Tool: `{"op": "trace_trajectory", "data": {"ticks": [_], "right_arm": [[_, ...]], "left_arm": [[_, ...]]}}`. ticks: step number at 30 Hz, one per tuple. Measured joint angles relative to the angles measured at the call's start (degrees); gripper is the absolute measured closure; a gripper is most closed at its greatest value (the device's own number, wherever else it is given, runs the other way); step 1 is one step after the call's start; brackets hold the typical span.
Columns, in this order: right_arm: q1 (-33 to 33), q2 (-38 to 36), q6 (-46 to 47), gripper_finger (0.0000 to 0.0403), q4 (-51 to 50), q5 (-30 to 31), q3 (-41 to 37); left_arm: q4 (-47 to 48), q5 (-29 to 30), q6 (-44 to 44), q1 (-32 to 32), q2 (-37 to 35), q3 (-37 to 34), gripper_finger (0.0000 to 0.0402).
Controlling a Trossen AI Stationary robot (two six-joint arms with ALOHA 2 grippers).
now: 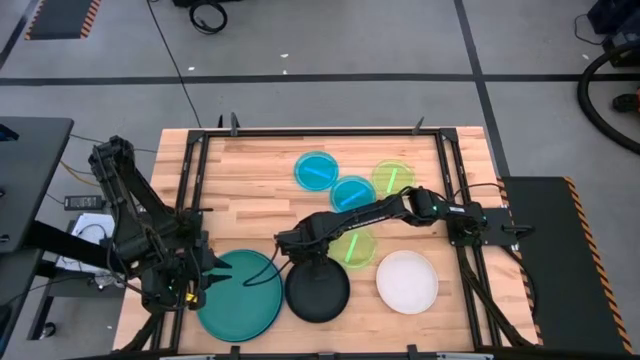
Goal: Stack plastic plates
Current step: Stack the black plate on top of the green plate
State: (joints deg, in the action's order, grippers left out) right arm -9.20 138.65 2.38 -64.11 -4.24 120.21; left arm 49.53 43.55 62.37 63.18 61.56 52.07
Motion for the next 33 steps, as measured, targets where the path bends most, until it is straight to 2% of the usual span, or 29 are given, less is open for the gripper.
{"op": "trace_trajectory", "data": {"ticks": [6, 18, 26, 33], "right_arm": [[0.2, 0.0, 2.5, 0.0287, 1.7, -0.1, -1.0], [0.1, -0.1, 2.6, 0.0364, 2.0, -0.1, -1.1], [0.1, -0.8, 2.5, 0.0379, 1.5, -3.8, -1.1], [0.6, -3.0, 2.5, 0.038, -0.5, -3.4, -1.1]], "left_arm": [[0.0, 0.0, 0.0, 0.0, 0.0, 0.0, 0.028], [0.0, 0.0, 0.0, 0.0, 0.0, 0.0, 0.028], [0.0, 0.0, 0.0, 0.0, 0.0, 0.0, 0.028], [0.0, 0.0, 0.0, 0.0, 0.0, 0.0, 0.028]]}}
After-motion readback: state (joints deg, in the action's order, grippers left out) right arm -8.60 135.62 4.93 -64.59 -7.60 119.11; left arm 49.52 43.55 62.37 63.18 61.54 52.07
